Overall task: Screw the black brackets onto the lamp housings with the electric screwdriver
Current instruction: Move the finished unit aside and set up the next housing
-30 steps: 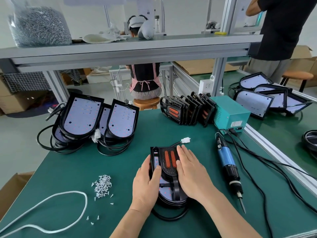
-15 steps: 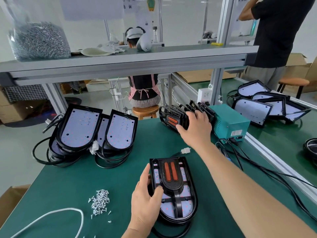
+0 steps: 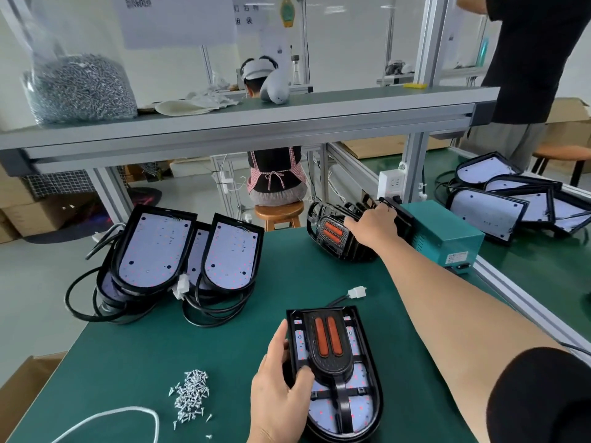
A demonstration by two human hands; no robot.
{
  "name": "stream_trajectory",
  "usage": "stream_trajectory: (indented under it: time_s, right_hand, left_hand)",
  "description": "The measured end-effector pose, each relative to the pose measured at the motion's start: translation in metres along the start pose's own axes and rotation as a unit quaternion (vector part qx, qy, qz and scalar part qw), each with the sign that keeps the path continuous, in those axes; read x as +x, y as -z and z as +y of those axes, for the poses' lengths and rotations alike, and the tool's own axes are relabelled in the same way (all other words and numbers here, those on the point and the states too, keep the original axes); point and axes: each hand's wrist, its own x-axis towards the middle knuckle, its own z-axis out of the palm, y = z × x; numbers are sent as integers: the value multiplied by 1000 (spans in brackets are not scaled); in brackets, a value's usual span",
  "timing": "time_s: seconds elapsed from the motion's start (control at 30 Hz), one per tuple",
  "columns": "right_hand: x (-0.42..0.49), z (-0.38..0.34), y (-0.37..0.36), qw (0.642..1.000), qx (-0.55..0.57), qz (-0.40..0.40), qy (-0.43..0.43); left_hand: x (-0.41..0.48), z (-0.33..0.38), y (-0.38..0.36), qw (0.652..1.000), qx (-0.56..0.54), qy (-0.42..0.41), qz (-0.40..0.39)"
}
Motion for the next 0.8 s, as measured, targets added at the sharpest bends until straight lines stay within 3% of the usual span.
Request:
stream_trajectory:
  time_s: [0.63, 0.8]
  right_hand:
    - [-40, 21, 5, 999, 35, 26, -14]
    - [-47, 24, 6, 997, -55, 48, -13]
  left_hand:
    - [2, -9, -3, 1000, -9, -14, 9]
    - [3, -9, -3, 1000, -16, -14, 11]
